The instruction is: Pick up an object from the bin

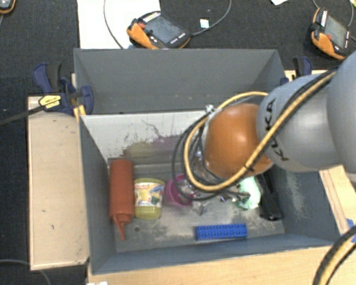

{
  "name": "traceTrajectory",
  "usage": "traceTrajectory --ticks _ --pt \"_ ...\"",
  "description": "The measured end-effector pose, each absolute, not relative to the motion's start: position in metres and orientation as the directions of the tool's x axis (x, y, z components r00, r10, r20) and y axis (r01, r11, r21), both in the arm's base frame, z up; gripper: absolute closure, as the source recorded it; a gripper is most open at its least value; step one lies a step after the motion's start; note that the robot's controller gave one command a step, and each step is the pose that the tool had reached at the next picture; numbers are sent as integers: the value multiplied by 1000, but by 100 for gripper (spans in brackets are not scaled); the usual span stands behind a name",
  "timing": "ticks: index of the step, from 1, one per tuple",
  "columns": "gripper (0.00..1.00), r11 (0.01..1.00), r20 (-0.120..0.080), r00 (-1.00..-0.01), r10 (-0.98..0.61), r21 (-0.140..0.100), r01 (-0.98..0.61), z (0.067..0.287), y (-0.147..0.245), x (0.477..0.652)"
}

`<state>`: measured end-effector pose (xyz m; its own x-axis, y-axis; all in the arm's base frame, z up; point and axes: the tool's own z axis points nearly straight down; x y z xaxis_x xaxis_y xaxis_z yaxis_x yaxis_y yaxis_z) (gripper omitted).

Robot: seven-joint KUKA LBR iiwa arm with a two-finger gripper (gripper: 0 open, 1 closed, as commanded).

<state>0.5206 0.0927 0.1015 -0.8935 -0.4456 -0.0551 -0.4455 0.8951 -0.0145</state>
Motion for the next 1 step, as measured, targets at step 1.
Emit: traceTrajectory --ticks 1 --pt "100 887 -55 -885 -462 -19 -461 92 93 538"
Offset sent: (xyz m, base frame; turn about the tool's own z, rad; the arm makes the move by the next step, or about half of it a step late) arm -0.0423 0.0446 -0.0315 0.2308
